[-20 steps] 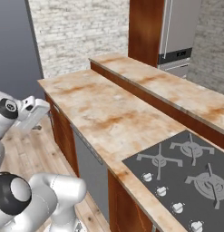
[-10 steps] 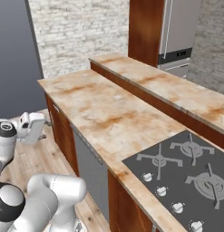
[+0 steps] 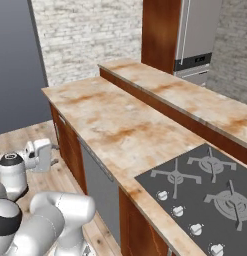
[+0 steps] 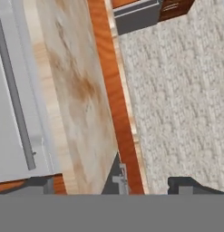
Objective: Open the dishwasher door and pull out the top rack.
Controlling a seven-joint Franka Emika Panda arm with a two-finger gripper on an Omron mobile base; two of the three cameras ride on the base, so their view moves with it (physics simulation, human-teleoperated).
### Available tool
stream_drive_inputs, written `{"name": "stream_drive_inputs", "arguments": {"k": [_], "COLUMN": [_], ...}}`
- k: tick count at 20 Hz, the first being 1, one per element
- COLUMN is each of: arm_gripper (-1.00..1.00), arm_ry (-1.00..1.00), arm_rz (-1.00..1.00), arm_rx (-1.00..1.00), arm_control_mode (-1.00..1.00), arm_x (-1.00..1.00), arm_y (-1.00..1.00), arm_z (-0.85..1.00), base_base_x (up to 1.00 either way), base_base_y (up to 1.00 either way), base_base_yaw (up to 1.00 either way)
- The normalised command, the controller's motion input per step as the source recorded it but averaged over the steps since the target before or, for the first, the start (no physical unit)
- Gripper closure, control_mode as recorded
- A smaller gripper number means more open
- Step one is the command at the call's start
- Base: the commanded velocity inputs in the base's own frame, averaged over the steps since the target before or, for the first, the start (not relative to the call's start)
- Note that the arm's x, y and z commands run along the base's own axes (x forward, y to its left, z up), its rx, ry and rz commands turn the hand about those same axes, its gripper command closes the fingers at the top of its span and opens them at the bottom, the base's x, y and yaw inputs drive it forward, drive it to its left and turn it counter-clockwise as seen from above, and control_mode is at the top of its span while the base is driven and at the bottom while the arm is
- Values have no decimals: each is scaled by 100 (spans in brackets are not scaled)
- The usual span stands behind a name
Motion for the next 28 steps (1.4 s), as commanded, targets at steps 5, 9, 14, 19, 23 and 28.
{"name": "stream_drive_inputs", "arguments": {"k": [5,9,14,19,23,28], "arm_gripper": [-100,-100,-100,-100,-100,-100], "arm_ry": [0,-1,-2,-2,0,0], "arm_rz": [-1,-2,-3,-3,-4,-4], "arm_rx": [-11,-16,-14,-11,-8,-7], "arm_control_mode": [-100,-100,-100,-100,-100,-100], "arm_x": [27,25,24,22,28,27], "arm_y": [3,1,0,0,0,0], "arm_z": [-30,-31,-35,-34,-31,-34], "base_base_x": [0,0,0,0,0,0], "base_base_y": [0,0,0,0,0,0], "base_base_yaw": [0,0,0,0,0,0]}}
